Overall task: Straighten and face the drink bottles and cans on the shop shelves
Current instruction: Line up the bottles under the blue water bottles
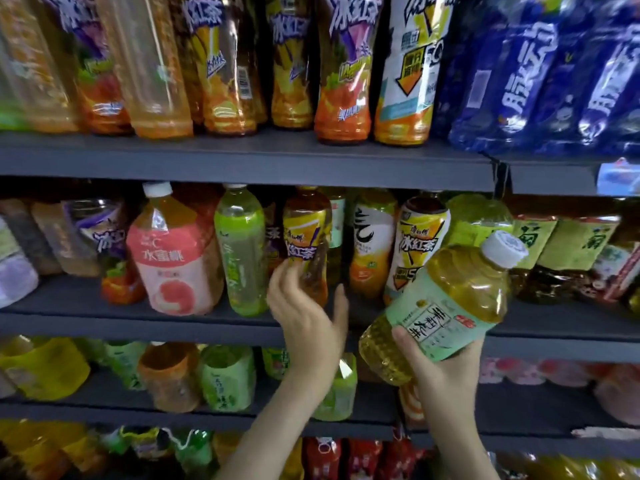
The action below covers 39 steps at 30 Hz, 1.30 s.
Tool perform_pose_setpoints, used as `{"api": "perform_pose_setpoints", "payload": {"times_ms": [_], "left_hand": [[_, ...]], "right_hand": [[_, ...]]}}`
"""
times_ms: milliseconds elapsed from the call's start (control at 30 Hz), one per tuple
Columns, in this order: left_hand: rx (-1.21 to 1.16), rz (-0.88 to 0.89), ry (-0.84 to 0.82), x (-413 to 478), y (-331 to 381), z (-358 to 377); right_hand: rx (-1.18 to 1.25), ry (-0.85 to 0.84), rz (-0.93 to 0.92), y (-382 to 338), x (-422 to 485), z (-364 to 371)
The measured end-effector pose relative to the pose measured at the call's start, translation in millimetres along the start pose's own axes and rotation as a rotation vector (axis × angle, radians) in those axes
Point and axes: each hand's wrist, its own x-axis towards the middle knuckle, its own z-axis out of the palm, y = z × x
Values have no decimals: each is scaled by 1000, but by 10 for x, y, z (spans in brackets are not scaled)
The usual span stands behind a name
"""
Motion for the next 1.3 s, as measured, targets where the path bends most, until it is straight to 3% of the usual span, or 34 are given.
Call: {"api": "perform_pose_setpoints", "payload": {"times_ms": [200,467,800,1000,1167,1233,1300], "left_hand": [[-109,-387,-163,299,-122,198],[-261,-326,-105,93,-87,-140],[-343,-472,-119,109,107,-1101],[-317,-677,-202,348,223,-1570],[-226,-714,-355,628,451,-2005],[-203,-720,-422,725,535,-2180],[-200,-731,-477,825,596,-2336]], "right_hand": [[-29,-30,-8,87,89,23],[-131,-152,-25,27,108,91],[-228,-536,156,0,448,651],[-412,-556,278,-77,573,824],[-684,-444,336,-376,347,821],[-683,-409,316,-646,111,856],[-561,-501,340,-989,-126,948]]}}
